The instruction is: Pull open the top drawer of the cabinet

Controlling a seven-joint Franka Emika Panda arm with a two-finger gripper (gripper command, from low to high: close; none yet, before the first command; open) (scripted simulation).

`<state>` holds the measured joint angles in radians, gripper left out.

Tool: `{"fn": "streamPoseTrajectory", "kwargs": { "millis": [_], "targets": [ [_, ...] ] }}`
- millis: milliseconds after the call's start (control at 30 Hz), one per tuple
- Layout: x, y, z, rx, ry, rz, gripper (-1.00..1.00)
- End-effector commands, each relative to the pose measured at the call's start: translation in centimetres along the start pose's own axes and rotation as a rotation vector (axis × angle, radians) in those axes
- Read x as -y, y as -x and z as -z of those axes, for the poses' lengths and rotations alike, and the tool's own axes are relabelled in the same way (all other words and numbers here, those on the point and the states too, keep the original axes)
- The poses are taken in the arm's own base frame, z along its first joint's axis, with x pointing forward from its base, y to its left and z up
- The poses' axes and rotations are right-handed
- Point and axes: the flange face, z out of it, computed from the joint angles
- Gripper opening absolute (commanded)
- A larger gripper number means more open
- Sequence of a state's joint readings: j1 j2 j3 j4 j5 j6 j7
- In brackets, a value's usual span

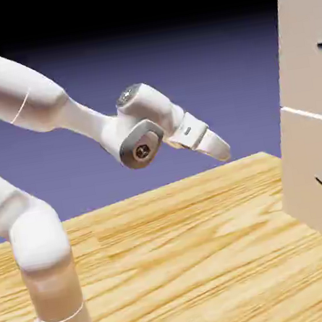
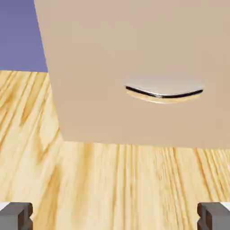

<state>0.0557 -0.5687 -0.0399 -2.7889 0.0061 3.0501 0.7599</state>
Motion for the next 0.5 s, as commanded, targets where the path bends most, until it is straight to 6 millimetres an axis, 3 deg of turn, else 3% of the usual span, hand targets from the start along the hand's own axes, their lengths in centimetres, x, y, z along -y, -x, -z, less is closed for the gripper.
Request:
{"fn": "streamPoseTrajectory", "kwargs": {
  "millis": [0, 233, 467],
  "targets": [
    [0.7, -0.6, 0.4, -0.006, -0.032, -0.028, 1.00],
    [4.2, -5.2, 2.7, -0.027, -0.233, -0.238, 1.00],
    [6.3, -9.8, 3.8, -0.022, -0.397, -0.460, 1.00]
  ]
}}
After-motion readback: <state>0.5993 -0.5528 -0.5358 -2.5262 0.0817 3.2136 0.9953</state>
